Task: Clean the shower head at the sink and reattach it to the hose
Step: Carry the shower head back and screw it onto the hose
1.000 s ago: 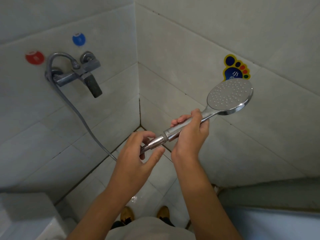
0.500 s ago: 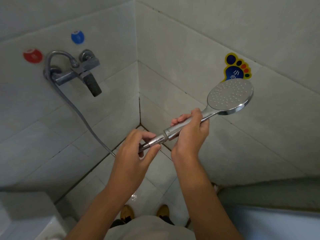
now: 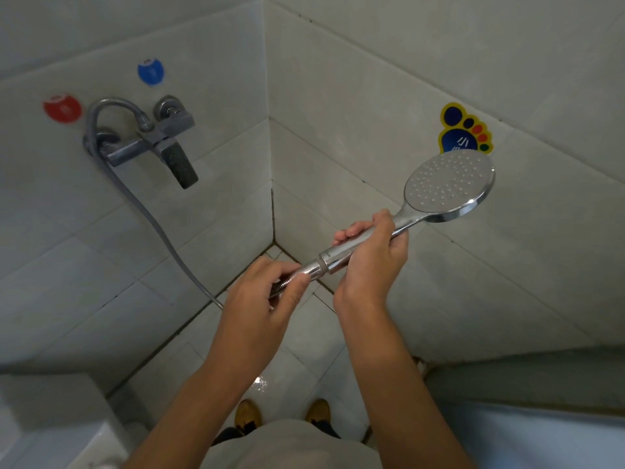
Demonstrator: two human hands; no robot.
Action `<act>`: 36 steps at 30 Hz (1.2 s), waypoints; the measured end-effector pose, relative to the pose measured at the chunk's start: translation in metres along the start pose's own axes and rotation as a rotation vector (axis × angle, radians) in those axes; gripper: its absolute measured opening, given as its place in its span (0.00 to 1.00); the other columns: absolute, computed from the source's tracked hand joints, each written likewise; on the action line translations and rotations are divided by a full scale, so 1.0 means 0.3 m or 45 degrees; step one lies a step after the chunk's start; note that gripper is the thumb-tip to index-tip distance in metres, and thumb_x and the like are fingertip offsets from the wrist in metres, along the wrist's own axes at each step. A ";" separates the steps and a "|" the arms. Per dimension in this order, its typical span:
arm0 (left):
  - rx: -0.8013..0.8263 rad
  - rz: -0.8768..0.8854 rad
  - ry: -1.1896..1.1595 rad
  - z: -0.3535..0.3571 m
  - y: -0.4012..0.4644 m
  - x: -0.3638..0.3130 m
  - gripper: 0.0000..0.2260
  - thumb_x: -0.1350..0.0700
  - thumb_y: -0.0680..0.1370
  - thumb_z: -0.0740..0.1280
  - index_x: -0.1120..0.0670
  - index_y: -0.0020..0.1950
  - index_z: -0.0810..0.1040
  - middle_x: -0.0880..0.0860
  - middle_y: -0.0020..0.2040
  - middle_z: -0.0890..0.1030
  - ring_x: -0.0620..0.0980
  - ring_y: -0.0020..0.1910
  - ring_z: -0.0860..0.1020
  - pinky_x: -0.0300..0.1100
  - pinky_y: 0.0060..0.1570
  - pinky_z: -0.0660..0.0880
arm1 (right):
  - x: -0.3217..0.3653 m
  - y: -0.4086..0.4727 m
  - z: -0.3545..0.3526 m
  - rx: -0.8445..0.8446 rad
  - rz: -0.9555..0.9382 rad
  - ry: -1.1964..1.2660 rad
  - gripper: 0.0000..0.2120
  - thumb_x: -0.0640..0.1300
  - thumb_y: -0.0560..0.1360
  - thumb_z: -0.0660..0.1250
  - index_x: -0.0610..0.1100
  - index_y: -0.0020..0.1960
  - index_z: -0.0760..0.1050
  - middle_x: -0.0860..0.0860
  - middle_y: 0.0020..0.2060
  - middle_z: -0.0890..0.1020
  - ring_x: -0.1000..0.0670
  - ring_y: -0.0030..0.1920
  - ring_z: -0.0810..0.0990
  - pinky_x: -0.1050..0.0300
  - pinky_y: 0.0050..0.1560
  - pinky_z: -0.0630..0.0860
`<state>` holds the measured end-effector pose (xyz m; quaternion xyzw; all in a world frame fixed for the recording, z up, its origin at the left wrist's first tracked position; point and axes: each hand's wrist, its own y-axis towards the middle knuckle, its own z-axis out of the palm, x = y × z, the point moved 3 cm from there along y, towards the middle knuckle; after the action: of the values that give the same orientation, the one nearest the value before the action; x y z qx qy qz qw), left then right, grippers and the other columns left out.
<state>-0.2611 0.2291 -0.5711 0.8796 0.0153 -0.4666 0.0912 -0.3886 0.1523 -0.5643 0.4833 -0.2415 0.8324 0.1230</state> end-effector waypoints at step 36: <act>-0.045 -0.067 -0.017 -0.007 -0.033 -0.013 0.17 0.39 0.75 0.60 0.49 0.53 0.80 0.42 0.41 0.70 0.44 0.39 0.72 0.29 0.36 0.70 | -0.006 -0.034 -0.016 0.018 0.014 -0.033 0.06 0.44 0.82 0.60 0.41 0.49 0.71 0.47 0.30 0.75 0.48 0.30 0.77 0.55 0.36 0.79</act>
<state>-0.2628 0.2395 -0.5682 0.8740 0.0460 -0.4744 0.0946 -0.3868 0.1634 -0.5648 0.4936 -0.2399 0.8284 0.1121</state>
